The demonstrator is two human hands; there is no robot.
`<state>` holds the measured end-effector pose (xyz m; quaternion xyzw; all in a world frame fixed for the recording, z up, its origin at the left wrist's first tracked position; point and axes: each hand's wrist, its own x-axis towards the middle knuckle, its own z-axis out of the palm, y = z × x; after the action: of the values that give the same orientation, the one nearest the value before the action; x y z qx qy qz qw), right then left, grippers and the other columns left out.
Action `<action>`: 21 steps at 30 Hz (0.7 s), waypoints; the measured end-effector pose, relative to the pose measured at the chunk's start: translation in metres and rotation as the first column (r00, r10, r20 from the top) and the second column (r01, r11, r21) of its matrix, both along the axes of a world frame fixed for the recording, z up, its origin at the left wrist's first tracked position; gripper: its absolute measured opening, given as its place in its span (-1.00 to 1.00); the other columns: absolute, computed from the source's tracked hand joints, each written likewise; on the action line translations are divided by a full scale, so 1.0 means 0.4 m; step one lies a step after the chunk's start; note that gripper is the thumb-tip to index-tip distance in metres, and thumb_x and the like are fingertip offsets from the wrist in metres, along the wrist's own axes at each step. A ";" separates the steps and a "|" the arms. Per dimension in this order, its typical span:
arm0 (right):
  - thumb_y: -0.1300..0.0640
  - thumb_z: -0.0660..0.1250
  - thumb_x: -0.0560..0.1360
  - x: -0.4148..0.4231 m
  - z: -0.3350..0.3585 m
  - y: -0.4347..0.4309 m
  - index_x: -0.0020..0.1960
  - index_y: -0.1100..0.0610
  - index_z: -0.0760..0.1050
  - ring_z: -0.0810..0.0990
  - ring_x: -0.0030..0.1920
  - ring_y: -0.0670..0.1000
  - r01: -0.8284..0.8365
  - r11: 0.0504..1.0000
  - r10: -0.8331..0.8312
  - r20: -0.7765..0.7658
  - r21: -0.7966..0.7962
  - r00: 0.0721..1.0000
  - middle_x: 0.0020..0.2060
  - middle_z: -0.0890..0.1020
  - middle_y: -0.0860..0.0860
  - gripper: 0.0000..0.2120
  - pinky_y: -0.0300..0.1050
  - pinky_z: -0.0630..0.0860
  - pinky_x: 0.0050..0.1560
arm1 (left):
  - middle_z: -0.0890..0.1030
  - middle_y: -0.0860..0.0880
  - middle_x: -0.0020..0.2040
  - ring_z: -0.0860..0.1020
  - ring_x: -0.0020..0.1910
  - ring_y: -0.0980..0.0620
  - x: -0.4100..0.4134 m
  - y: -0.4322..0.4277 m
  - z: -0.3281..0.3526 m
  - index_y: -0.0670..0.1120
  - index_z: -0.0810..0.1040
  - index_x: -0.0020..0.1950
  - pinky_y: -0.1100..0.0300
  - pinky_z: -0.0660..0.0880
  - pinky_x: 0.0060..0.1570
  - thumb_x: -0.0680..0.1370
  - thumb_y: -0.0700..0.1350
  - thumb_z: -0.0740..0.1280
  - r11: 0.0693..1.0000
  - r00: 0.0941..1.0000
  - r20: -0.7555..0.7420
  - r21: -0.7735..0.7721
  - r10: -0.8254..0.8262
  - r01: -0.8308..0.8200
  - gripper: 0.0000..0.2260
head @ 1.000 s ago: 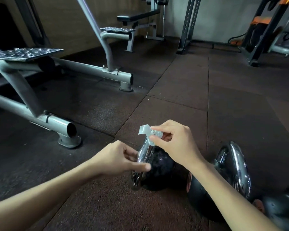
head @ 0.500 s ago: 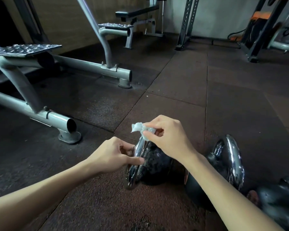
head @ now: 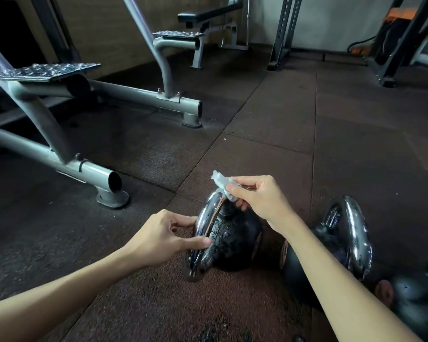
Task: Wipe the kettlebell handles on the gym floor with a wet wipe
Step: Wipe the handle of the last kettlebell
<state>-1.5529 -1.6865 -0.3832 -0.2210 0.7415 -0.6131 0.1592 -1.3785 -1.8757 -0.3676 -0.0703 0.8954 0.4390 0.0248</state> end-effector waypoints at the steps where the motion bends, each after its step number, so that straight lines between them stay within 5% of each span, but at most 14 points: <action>1: 0.15 0.48 0.55 -0.005 -0.013 0.003 0.10 0.09 0.73 0.57 -0.35 -0.01 0.005 1.000 -0.006 0.058 0.015 0.998 -0.24 0.73 0.04 -0.86 -0.18 0.52 -0.36 | 0.70 0.37 0.02 0.61 -0.01 0.45 0.001 0.000 -0.003 0.21 0.76 0.09 0.40 0.44 0.00 0.42 0.19 0.56 1.000 1.000 -0.007 0.002 -0.003 0.003 -0.74; 5: 0.16 0.45 0.58 -0.011 -0.052 0.012 0.14 0.22 0.71 0.51 -0.44 -0.03 0.005 0.998 -0.023 0.299 0.060 0.954 -0.12 0.69 -0.02 -0.81 -0.23 0.45 -0.47 | 0.64 0.45 -0.04 0.57 -0.16 0.52 -0.004 0.003 -0.004 0.20 0.75 0.09 0.47 0.38 -0.13 0.43 0.15 0.56 1.000 1.000 -0.017 -0.002 -0.015 0.015 -0.75; 8: 0.19 0.45 0.58 -0.012 -0.034 0.018 0.13 0.18 0.72 0.50 -0.43 -0.05 0.022 0.999 -0.029 0.210 0.033 0.977 -0.11 0.73 -0.04 -0.84 -0.23 0.43 -0.47 | 0.63 0.45 -0.26 0.55 -0.30 0.49 -0.015 0.007 0.010 0.15 0.75 0.10 0.49 0.40 -0.21 0.44 0.14 0.55 0.999 0.999 0.005 0.000 -0.036 0.036 -0.75; 10: 0.20 0.47 0.56 -0.014 -0.023 0.023 0.16 0.18 0.71 0.51 -0.42 -0.04 0.040 0.999 -0.038 0.174 -0.008 0.984 -0.03 0.74 -0.01 -0.81 -0.22 0.42 -0.49 | 0.73 0.29 -0.15 0.65 -0.16 0.33 -0.030 0.004 0.016 0.17 0.76 0.06 0.20 0.53 -0.07 0.44 0.19 0.54 0.999 0.999 0.004 -0.002 -0.043 0.043 -0.76; 14: 0.12 0.54 0.49 -0.010 0.002 0.046 0.16 0.06 0.71 0.50 -0.42 -0.05 0.203 0.979 -0.200 0.101 -0.018 0.975 -0.07 0.77 -0.03 -0.76 -0.18 0.43 -0.45 | 0.73 -0.11 -0.12 0.56 -0.23 0.09 -0.083 0.012 0.020 0.07 0.76 0.00 0.09 0.40 -0.14 0.41 0.32 0.53 0.998 0.999 0.044 0.061 -0.024 0.021 -0.63; 18: 0.08 0.55 0.49 -0.005 0.057 0.077 0.03 -0.09 0.71 0.48 -0.40 -0.03 0.265 0.962 -0.265 0.007 -0.068 0.964 -0.16 0.76 -0.07 -0.86 -0.20 0.43 -0.42 | 0.76 -0.01 -0.17 0.68 -0.23 0.04 -0.167 0.054 0.040 0.05 0.78 -0.09 0.04 0.52 -0.15 0.42 0.19 0.57 0.990 0.997 0.075 0.132 0.033 -0.043 -0.77; 21: 0.08 0.55 0.49 -0.003 0.090 0.096 0.01 -0.07 0.72 0.47 -0.40 -0.01 0.259 0.965 -0.261 -0.045 -0.044 0.964 -0.18 0.76 -0.08 -0.88 -0.27 0.41 -0.42 | 0.72 -0.01 -0.28 0.53 -0.38 0.14 -0.246 0.082 0.051 -0.01 0.76 -0.21 0.22 0.39 -0.30 0.41 0.13 0.60 0.988 0.992 0.110 0.132 0.067 -0.082 -0.78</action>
<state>-1.5543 -1.6480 -0.3473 -0.1400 0.7560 -0.6371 0.0544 -1.4770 -1.8428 -0.3471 -0.1250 0.8574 0.4955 0.0603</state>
